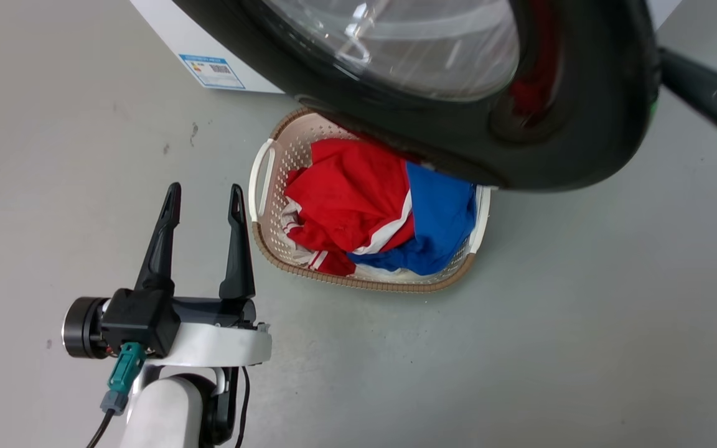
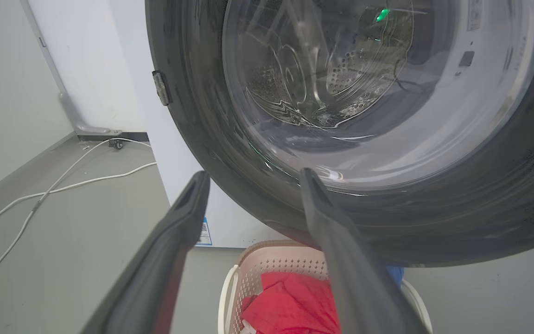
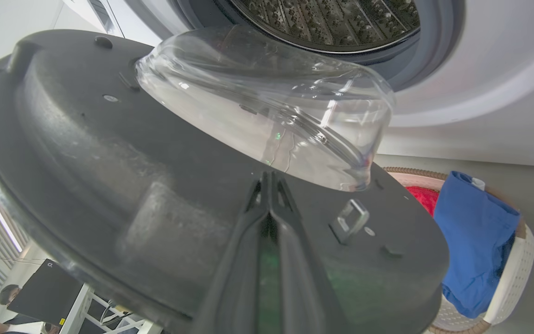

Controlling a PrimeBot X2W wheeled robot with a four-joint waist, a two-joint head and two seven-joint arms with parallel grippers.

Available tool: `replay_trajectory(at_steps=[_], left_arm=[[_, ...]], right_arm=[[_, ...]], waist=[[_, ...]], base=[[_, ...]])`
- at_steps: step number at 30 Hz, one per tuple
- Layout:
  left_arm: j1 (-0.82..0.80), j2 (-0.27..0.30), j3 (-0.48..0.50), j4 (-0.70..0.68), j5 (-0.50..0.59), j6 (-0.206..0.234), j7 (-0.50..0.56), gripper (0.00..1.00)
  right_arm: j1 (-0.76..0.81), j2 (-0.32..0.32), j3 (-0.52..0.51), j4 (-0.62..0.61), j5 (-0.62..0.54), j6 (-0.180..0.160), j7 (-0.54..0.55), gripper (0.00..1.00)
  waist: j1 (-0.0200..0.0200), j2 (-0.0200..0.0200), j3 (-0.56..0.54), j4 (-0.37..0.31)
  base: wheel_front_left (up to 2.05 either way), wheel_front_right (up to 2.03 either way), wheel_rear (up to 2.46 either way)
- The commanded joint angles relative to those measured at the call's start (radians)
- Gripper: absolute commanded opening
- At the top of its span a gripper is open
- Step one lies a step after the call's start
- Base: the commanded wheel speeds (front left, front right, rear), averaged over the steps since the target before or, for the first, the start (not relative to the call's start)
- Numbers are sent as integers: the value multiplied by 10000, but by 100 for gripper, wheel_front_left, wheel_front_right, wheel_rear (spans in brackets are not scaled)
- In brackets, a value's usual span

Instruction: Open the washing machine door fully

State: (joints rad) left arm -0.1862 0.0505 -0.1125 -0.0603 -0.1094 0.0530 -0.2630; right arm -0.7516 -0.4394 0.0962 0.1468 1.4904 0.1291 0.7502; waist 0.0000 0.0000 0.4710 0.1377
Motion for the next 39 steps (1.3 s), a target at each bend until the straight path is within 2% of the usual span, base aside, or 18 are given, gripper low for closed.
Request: replay_trajectory(at_steps=[1,15,39], left_arm=[[148,-3,61,34,53,-60,-28,100],[498,-1,73,216,283,-164,-28,100],[825,-1,-58,409,386,-240,-28,100]], right_arm=[[420,164,90,-250,95,29,33,0],[2505,922,944,-1627,267,27,-121,0],[4220,2121,2442,-2224,515,27,-404,0]], waist=[[0,0,-143,-46],[0,0,-964,-33],[0,0,-1895,238]], base=[[0,0,0],[0,0,0],[0,0,0]])
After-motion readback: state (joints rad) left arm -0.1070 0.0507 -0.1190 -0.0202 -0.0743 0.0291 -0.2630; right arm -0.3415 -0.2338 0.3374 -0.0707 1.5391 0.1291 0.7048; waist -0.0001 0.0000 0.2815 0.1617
